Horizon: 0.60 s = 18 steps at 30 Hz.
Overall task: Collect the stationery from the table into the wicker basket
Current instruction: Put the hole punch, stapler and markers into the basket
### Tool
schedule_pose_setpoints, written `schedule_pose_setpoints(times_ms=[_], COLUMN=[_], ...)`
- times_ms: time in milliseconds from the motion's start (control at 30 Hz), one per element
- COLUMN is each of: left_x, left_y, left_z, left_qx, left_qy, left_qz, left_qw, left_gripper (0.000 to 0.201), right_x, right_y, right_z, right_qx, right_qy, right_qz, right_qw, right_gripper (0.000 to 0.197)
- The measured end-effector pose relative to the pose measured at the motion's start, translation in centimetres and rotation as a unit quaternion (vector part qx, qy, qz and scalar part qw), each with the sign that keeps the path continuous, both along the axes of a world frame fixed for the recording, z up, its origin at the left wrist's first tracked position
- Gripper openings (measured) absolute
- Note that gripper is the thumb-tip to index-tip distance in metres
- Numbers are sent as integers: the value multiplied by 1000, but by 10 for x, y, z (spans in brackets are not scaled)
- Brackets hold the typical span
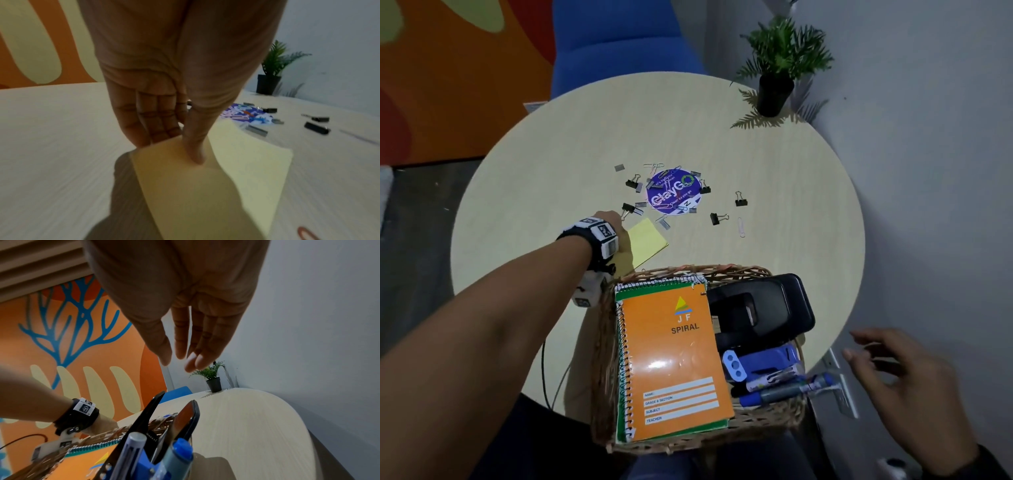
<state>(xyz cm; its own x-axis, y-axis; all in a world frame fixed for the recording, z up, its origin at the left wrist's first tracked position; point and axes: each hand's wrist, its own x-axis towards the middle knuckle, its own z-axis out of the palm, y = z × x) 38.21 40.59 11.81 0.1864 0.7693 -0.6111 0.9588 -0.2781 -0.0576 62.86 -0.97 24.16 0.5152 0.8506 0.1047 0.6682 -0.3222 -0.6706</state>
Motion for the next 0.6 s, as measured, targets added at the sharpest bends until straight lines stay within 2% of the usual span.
schedule_pose_setpoints(times_ms=[133, 233, 367, 467, 533, 600], left_x=[1, -5, -2, 14, 25, 34], left_y=[-20, -29, -75, -127, -163, -191], left_z=[55, 88, 136, 151, 152, 149], left_qx=[19, 11, -101, -189, -246, -306], left_qy=[-83, -205, -372, -434, -441, -443], left_qz=[-3, 4, 43, 5, -36, -71], left_qw=[996, 979, 922, 881, 862, 840], left_gripper=[26, 11, 19, 24, 24, 23], right_x=[-2, -6, -16, -29, -35, -37], right_y=[8, 15, 32, 42, 44, 41], right_z=[2, -1, -2, 3, 4, 2], right_qx=[1, 1, 21, 44, 73, 106], right_qy=[-20, -70, -148, -217, -239, -234], right_qz=[47, 109, 172, 234, 259, 269], right_qw=[999, 992, 974, 947, 933, 928], right_gripper=[18, 23, 45, 64, 63, 45])
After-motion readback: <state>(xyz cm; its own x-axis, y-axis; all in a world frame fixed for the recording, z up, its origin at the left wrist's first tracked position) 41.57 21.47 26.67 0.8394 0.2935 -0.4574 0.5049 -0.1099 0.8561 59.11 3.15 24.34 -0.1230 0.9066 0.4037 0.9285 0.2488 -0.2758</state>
